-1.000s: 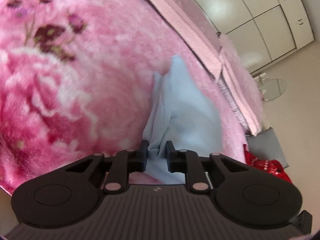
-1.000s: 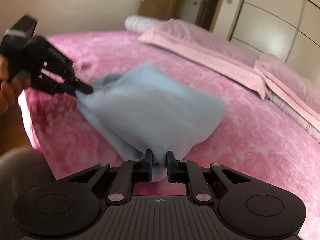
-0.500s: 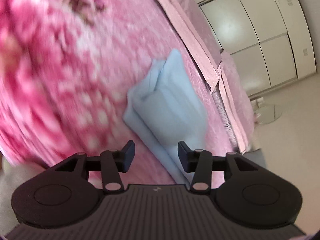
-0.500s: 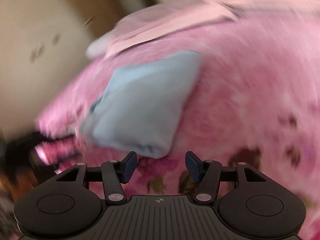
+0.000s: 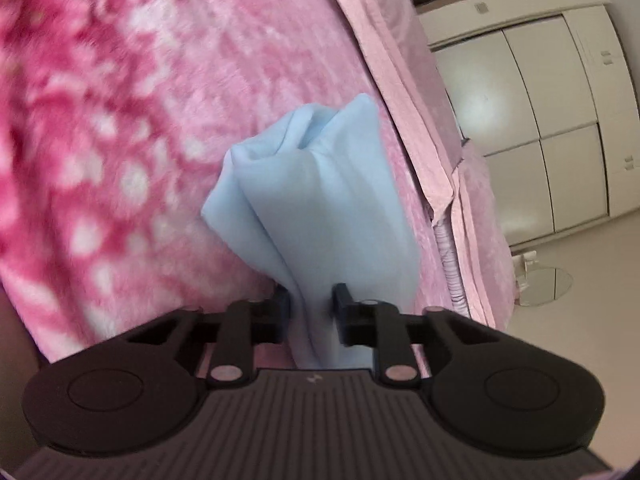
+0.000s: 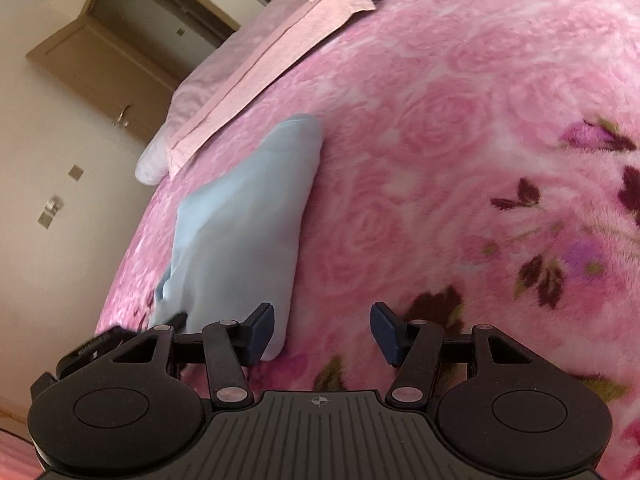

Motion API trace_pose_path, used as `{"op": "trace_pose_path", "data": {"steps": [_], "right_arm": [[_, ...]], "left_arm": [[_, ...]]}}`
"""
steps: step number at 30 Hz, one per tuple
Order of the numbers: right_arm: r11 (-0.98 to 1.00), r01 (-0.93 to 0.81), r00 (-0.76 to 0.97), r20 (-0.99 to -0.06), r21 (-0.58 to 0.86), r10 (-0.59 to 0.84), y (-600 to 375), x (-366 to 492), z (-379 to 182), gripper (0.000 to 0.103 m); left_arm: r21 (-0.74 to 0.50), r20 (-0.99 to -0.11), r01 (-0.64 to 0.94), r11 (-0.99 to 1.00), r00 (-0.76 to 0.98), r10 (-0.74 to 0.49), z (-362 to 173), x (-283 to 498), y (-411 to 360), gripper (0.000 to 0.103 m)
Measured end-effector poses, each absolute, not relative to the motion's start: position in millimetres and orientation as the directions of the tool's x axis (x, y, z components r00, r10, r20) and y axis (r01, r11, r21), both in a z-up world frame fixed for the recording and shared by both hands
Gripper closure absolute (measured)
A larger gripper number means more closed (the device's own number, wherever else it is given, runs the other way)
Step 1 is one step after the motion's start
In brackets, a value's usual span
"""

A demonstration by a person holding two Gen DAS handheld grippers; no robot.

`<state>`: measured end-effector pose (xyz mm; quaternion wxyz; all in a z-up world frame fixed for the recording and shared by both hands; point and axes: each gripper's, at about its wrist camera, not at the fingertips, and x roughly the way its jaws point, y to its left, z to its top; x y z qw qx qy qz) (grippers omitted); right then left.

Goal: Fold clothes
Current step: 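Grasp the folded sweatshirt edge and ribbed cuff with both grippers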

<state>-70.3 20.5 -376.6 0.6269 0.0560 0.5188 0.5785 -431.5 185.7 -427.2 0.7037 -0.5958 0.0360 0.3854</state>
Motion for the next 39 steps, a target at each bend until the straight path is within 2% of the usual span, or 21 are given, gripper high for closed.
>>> {"op": "trace_pose_path", "data": {"steps": [6, 11, 12, 13, 17, 21, 22, 23, 25, 27, 31, 35, 36, 39], "right_arm": [[0.301, -0.635, -0.253, -0.559, 0.712, 0.79, 21, -61, -371, 0.046], [0.272, -0.516, -0.35, -0.49, 0.812, 0.798, 44, -44, -383, 0.045], [0.265, -0.481, -0.367, -0.466, 0.836, 0.805, 53, -39, -387, 0.036], [0.261, -0.448, -0.376, -0.445, 0.855, 0.813, 64, -35, -392, 0.02], [0.259, -0.37, -0.377, -0.398, 0.892, 0.836, 111, -27, -403, 0.018], [0.267, -0.401, -0.376, -0.423, 0.876, 0.824, 156, -31, -409, 0.019], [0.255, -0.432, -0.377, -0.43, 0.865, 0.821, 165, -34, -408, 0.021], [0.246, -0.463, -0.376, -0.44, 0.852, 0.815, 173, -36, -407, 0.028], [0.266, -0.499, -0.37, -0.48, 0.825, 0.795, 182, -40, -411, 0.075], [0.271, -0.474, -0.378, -0.472, 0.838, 0.796, 178, -39, -417, 0.084], [0.311, -0.423, -0.362, -0.473, 0.851, 0.803, 141, -55, -408, 0.087], [0.337, -0.404, -0.403, -0.496, 0.85, 0.769, 104, -104, -385, 0.085], [0.331, -0.443, -0.404, -0.515, 0.833, 0.756, 100, -113, -386, 0.083], [0.328, -0.543, -0.369, -0.571, 0.773, 0.734, 92, -125, -385, 0.062]], "left_arm": [[-0.764, -0.513, -0.637, 0.106, 0.698, 0.5, -400, -484, 235, 0.09], [-0.784, -0.531, -0.614, 0.094, 0.741, 0.413, -409, -523, 279, 0.086], [-0.798, -0.521, -0.597, 0.078, 0.75, 0.408, -413, -525, 280, 0.086], [-0.81, -0.509, -0.583, 0.065, 0.754, 0.415, -416, -525, 278, 0.084], [-0.859, -0.459, -0.512, 0.0, 0.77, 0.443, -428, -524, 268, 0.068], [-0.882, -0.438, -0.47, -0.041, 0.782, 0.445, -441, -516, 264, 0.071], [-0.881, -0.438, -0.472, -0.04, 0.781, 0.444, -442, -514, 266, 0.074], [-0.879, -0.442, -0.475, -0.039, 0.782, 0.439, -441, -513, 269, 0.077], [-0.874, -0.452, -0.485, -0.035, 0.785, 0.423, -440, -514, 274, 0.08], [-0.868, -0.459, -0.496, -0.016, 0.791, 0.404, -436, -518, 282, 0.083], [-0.846, -0.48, -0.532, 0.033, 0.788, 0.386, -425, -529, 308, 0.087], [-0.81, -0.515, -0.58, 0.085, 0.773, 0.371, -419, -540, 341, 0.086], [-0.801, -0.526, -0.592, 0.088, 0.767, 0.368, -418, -542, 348, 0.086], [-0.783, -0.544, -0.613, 0.103, 0.756, 0.363, -413, -543, 346, 0.081]]}}
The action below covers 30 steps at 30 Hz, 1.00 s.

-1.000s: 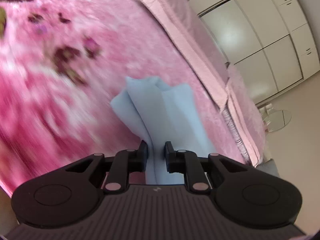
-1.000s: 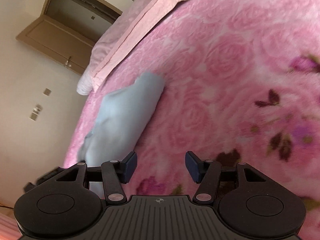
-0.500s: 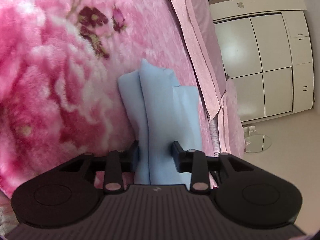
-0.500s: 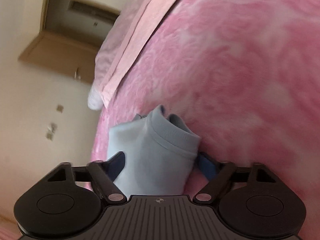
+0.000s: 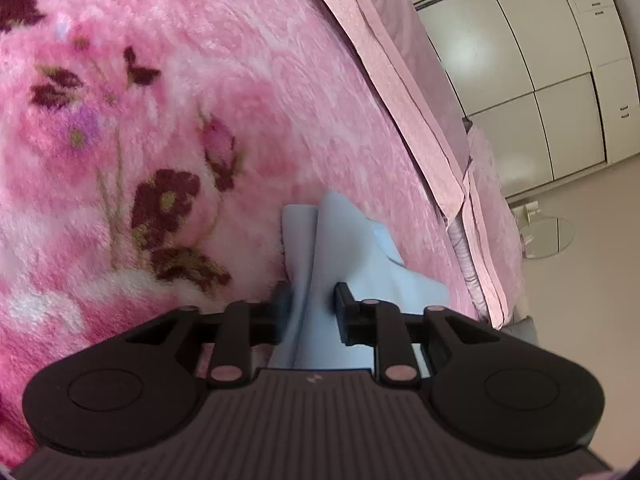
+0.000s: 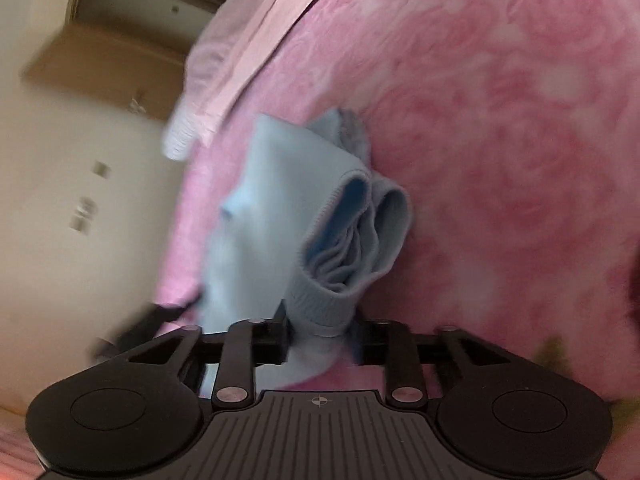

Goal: Fold clothes
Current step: 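Grasp the folded sweatshirt edge and ribbed cuff with both grippers, then fold the held edge over the sweatshirt and open both grippers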

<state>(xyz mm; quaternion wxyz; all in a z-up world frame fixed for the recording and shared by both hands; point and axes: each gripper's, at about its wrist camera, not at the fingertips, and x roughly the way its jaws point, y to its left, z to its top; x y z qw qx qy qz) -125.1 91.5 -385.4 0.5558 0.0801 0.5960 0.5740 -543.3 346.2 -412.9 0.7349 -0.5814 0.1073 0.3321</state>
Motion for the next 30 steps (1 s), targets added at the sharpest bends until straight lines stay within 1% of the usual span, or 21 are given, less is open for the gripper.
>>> {"op": "trace_pose_path", "data": {"steps": [2, 4, 6, 8, 12, 13, 14, 15, 16, 17, 18, 20, 22, 23, 24, 25, 26, 27, 28, 29, 30], "right_arm": [[0.336, -0.562, -0.322, -0.574, 0.756, 0.753, 84, -113, -383, 0.061], [0.319, -0.581, -0.278, -0.551, 0.749, 0.787, 78, -99, -374, 0.059], [0.308, -0.571, -0.272, -0.529, 0.761, 0.804, 76, -89, -372, 0.056], [0.301, -0.543, -0.289, -0.512, 0.784, 0.809, 76, -82, -375, 0.056], [0.296, -0.572, -0.303, -0.532, 0.765, 0.79, 83, -95, -382, 0.056], [0.291, -0.586, -0.299, -0.536, 0.756, 0.79, 84, -100, -384, 0.057], [0.288, -0.602, -0.293, -0.541, 0.745, 0.788, 85, -104, -385, 0.064], [0.288, -0.624, -0.277, -0.551, 0.726, 0.787, 84, -107, -384, 0.093], [0.278, -0.644, -0.256, -0.543, 0.713, 0.8, 84, -110, -382, 0.099], [0.268, -0.668, -0.232, -0.536, 0.695, 0.812, 83, -113, -379, 0.1], [0.257, -0.705, -0.202, -0.535, 0.661, 0.821, 81, -116, -375, 0.101], [0.265, -0.763, -0.159, -0.568, 0.59, 0.807, 82, -121, -377, 0.101], [0.291, -0.757, -0.178, -0.612, 0.586, 0.77, 87, -120, -395, 0.099], [0.29, -0.738, -0.188, -0.598, 0.609, 0.779, 86, -118, -398, 0.098], [0.292, -0.728, -0.198, -0.597, 0.621, 0.778, 86, -115, -395, 0.091], [0.295, -0.718, -0.204, -0.596, 0.631, 0.777, 85, -111, -392, 0.073], [0.306, -0.713, -0.194, -0.596, 0.631, 0.779, 85, -107, -387, 0.062], [0.315, -0.717, -0.168, -0.593, 0.621, 0.787, 85, -103, -381, 0.054], [0.316, -0.735, -0.137, -0.587, 0.6, 0.797, 87, -100, -374, 0.054], [0.312, -0.749, -0.115, -0.579, 0.584, 0.807, 91, -96, -368, 0.054], [0.289, -0.756, -0.124, -0.561, 0.587, 0.818, 99, -92, -364, 0.054]], "left_arm": [[-0.763, -0.555, -0.634, 0.127, 0.743, 0.375, -407, -549, 333, 0.07], [-0.748, -0.564, -0.653, 0.122, 0.722, 0.401, -406, -556, 317, 0.062], [-0.762, -0.555, -0.639, 0.1, 0.726, 0.407, -410, -567, 297, 0.062], [-0.781, -0.536, -0.618, 0.091, 0.739, 0.408, -412, -572, 280, 0.062], [-0.806, -0.5, -0.582, 0.109, 0.767, 0.402, -409, -571, 260, 0.062], [-0.804, -0.498, -0.582, 0.123, 0.772, 0.395, -409, -568, 257, 0.063], [-0.798, -0.502, -0.587, 0.137, 0.773, 0.388, -409, -565, 254, 0.072], [-0.791, -0.506, -0.593, 0.153, 0.773, 0.382, -409, -563, 251, 0.082], [-0.79, -0.5, -0.591, 0.164, 0.776, 0.383, -409, -561, 250, 0.087], [-0.788, -0.489, -0.588, 0.184, 0.779, 0.393, -406, -559, 249, 0.09], [-0.779, -0.48, -0.59, 0.213, 0.779, 0.402, -403, -559, 247, 0.09], [-0.717, -0.523, -0.646, 0.261, 0.747, 0.411, -405, -551, 244, 0.088], [-0.666, -0.56, -0.687, 0.289, 0.718, 0.414, -407, -547, 243, 0.086], [-0.679, -0.553, -0.677, 0.284, 0.726, 0.409, -406, -549, 244, 0.083], [-0.676, -0.551, -0.679, 0.287, 0.724, 0.414, -401, -553, 246, 0.081], [-0.658, -0.554, -0.692, 0.296, 0.712, 0.432, -394, -557, 248, 0.08], [-0.637, -0.556, -0.708, 0.306, 0.696, 0.455, -387, -561, 251, 0.079], [-0.626, -0.551, -0.715, 0.313, 0.689, 0.471, -380, -565, 256, 0.078], [-0.623, -0.543, -0.714, 0.319, 0.688, 0.481, -375, -568, 263, 0.075], [-0.624, -0.536, -0.713, 0.32, 0.689, 0.488, -371, -569, 271, 0.068], [-0.629, -0.532, -0.71, 0.317, 0.69, 0.491, -368, -569, 281, 0.065]]}}
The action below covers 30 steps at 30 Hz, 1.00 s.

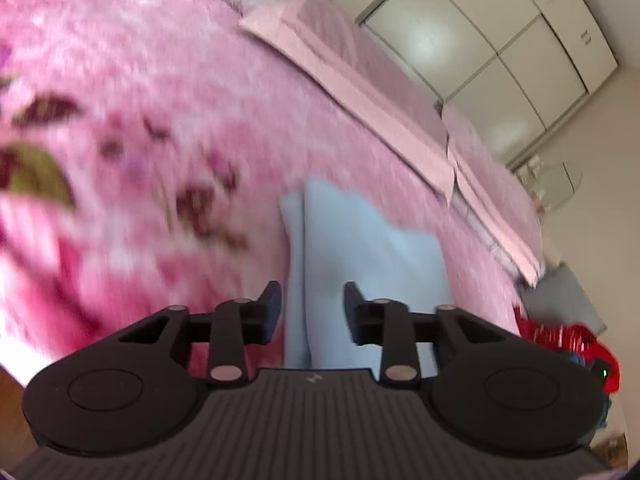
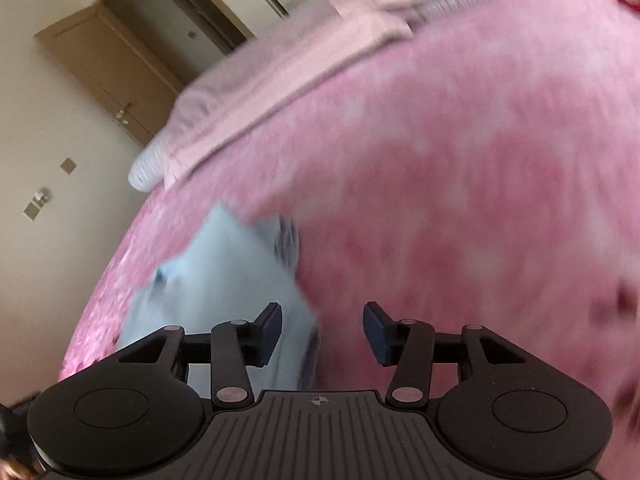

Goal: Fold clothes
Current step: 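Fold the held edge over the sweatshirt and open both grippers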

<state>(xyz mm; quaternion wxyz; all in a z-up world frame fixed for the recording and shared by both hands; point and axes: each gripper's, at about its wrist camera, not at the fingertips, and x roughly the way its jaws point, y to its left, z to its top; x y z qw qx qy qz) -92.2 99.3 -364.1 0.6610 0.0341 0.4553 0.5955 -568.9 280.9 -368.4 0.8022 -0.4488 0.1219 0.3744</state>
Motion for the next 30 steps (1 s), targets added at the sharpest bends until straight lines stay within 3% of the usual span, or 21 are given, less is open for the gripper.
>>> {"op": "trace_pose_path", "data": {"steps": [4, 8, 10, 12, 13, 15, 20, 25, 27, 28, 30], "right_arm": [[0.143, -0.771, -0.247, -0.498, 0.62, 0.831, 150, -90, -357, 0.054], [0.069, -0.808, -0.297, -0.506, 0.585, 0.81, 197, -101, -363, 0.054], [0.05, -0.819, -0.307, -0.509, 0.572, 0.804, 216, -105, -367, 0.054], [0.035, -0.829, -0.316, -0.52, 0.557, 0.794, 232, -109, -373, 0.055], [0.025, -0.832, -0.32, -0.517, 0.554, 0.794, 236, -110, -377, 0.063], [-0.003, -0.823, -0.339, -0.487, 0.568, 0.805, 239, -109, -381, 0.101], [-0.01, -0.803, -0.312, -0.407, 0.595, 0.859, 229, -102, -386, 0.102], [0.078, -0.859, -0.233, -0.522, 0.507, 0.82, 245, -116, -402, 0.102], [0.094, -0.874, -0.211, -0.547, 0.477, 0.81, 245, -119, -397, 0.101], [0.101, -0.879, -0.203, -0.557, 0.467, 0.806, 245, -118, -393, 0.095], [0.13, -0.898, -0.15, -0.57, 0.421, 0.808, 238, -119, -380, 0.082]], "left_arm": [[-0.636, -0.537, -0.698, 0.329, 0.706, 0.462, -371, -541, 327, 0.062], [-0.605, -0.575, -0.721, 0.338, 0.689, 0.44, -382, -506, 360, 0.063], [-0.576, -0.593, -0.738, 0.35, 0.673, 0.443, -387, -494, 372, 0.067], [-0.579, -0.583, -0.732, 0.358, 0.679, 0.447, -392, -491, 378, 0.081], [-0.587, -0.564, -0.721, 0.368, 0.691, 0.452, -392, -491, 378, 0.09], [-0.602, -0.519, -0.699, 0.386, 0.71, 0.475, -391, -497, 373, 0.093], [-0.609, -0.462, -0.681, 0.407, 0.722, 0.515, -397, -506, 364, 0.094], [-0.533, -0.558, -0.756, 0.38, 0.652, 0.513, -403, -490, 371, 0.092], [-0.48, -0.595, -0.79, 0.381, 0.612, 0.52, -394, -485, 372, 0.084], [-0.453, -0.613, -0.806, 0.381, 0.592, 0.524, -389, -482, 373, 0.078], [-0.379, -0.624, -0.844, 0.38, 0.536, 0.568, -373, -482, 366, 0.081]]}}
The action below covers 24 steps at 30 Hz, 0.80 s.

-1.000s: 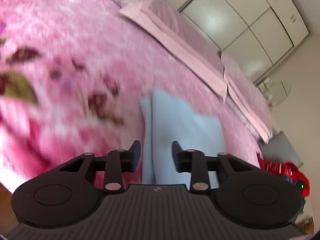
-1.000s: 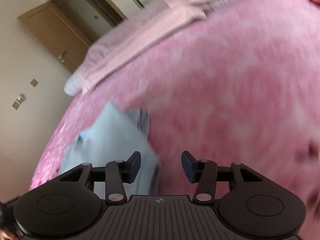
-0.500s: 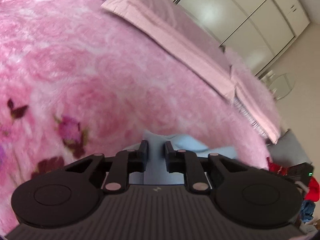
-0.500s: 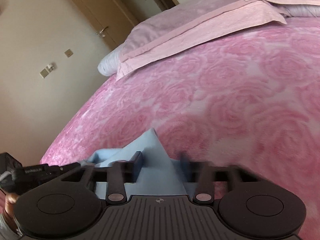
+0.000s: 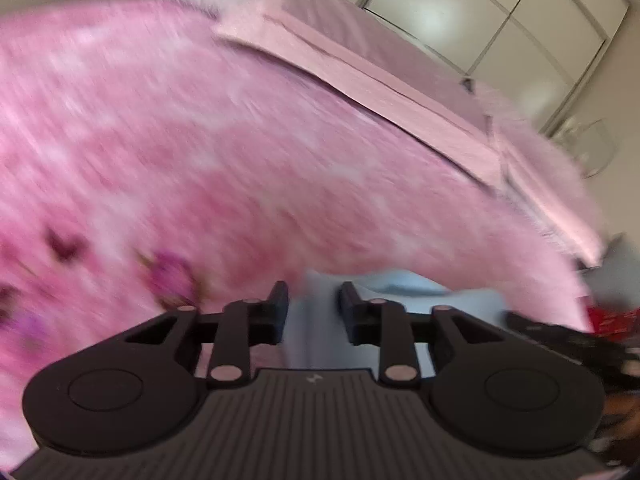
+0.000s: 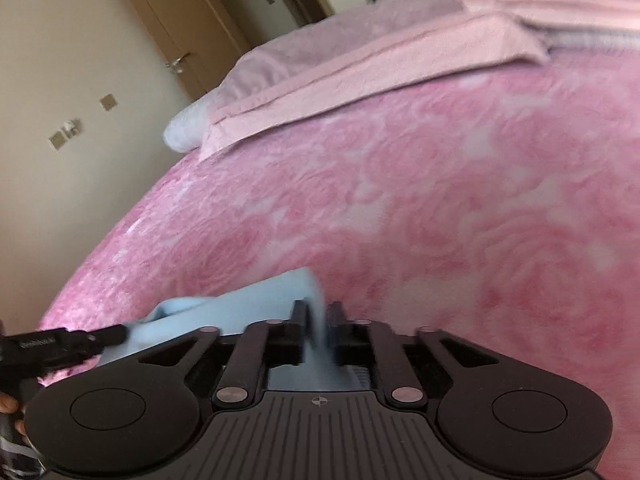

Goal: Fold clothes
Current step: 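Fold the held edge over the sweatshirt and open both grippers, then pull both grippers back from the folded sweatshirt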

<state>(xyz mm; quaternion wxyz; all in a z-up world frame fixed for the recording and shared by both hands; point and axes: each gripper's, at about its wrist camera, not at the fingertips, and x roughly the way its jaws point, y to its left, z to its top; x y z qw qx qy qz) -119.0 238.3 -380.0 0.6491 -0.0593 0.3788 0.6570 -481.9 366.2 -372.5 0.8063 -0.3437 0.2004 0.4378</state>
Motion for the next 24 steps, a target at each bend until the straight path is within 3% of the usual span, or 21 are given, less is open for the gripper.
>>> {"op": "trace_pose_path", "data": {"steps": [4, 8, 10, 13, 17, 20, 21, 22, 24], "right_arm": [[0.183, -0.922, -0.032, -0.539, 0.34, 0.842, 196, -123, -343, 0.079], [0.127, -0.933, -0.071, -0.52, 0.336, 0.851, 144, -149, -328, 0.079], [0.11, -0.948, -0.08, -0.562, 0.297, 0.823, 129, -170, -337, 0.079], [0.144, -0.97, -0.036, -0.698, 0.197, 0.715, 132, -194, -370, 0.079], [0.168, -0.975, 0.016, -0.702, 0.148, 0.712, 126, -204, -367, 0.079], [0.19, -0.96, 0.008, -0.657, 0.206, 0.753, 107, -202, -347, 0.079], [0.182, -0.961, 0.006, -0.644, 0.207, 0.765, 99, -204, -345, 0.075], [0.176, -0.965, 0.007, -0.65, 0.196, 0.76, 94, -207, -347, 0.057], [0.18, -0.972, 0.021, -0.71, 0.149, 0.704, 93, -213, -363, 0.035]], "left_arm": [[-0.346, -0.597, -0.834, 0.429, 0.549, 0.585, -346, -487, 333, 0.088], [-0.361, -0.599, -0.785, 0.503, 0.609, 0.52, -340, -482, 288, 0.09], [-0.343, -0.656, -0.805, 0.485, 0.575, 0.49, -354, -473, 271, 0.089], [-0.279, -0.713, -0.854, 0.439, 0.49, 0.501, -370, -459, 256, 0.09], [-0.211, -0.716, -0.885, 0.415, 0.429, 0.551, -350, -450, 235, 0.089], [-0.216, -0.7, -0.875, 0.433, 0.448, 0.557, -340, -449, 211, 0.084], [-0.206, -0.71, -0.873, 0.442, 0.444, 0.547, -343, -446, 204, 0.083], [-0.189, -0.726, -0.875, 0.445, 0.43, 0.537, -349, -443, 200, 0.082], [-0.149, -0.739, -0.888, 0.434, 0.392, 0.548, -361, -439, 195, 0.082]]}}
